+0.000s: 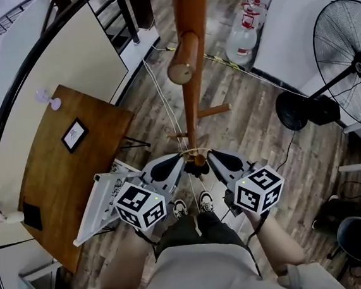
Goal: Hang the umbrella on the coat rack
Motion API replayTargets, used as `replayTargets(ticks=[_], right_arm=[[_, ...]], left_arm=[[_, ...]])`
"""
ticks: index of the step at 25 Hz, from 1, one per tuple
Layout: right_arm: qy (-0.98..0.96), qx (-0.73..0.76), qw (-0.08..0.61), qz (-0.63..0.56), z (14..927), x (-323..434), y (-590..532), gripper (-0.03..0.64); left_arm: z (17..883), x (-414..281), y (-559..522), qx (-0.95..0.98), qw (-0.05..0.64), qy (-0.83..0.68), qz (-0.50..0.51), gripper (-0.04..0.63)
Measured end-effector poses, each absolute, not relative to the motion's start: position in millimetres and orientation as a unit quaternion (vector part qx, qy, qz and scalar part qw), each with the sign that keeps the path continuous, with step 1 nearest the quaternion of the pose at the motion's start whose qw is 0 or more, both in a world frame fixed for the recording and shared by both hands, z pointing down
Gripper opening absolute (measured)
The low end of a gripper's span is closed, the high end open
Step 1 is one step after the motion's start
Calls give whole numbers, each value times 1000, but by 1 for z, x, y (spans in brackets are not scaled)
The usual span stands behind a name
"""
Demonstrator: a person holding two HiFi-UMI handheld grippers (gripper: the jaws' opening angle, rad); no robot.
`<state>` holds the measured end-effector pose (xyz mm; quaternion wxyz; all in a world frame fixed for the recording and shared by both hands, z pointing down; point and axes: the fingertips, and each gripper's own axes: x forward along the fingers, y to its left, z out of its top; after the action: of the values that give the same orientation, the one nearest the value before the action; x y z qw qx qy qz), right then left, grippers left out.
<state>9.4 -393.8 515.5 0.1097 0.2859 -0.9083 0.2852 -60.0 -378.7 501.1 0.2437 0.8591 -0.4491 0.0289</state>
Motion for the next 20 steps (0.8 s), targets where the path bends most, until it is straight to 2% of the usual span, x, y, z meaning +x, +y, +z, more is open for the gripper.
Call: replayTargets(ticks=[11,20], right_arm=[[-889,301,142,314,587,10,-408,3],[-884,306,130,329,623,0,-415,3]], left_arm=[[575,-58,-396,863,270,-422,67,0],[603,-46,-413,869,264,-413,63,0]])
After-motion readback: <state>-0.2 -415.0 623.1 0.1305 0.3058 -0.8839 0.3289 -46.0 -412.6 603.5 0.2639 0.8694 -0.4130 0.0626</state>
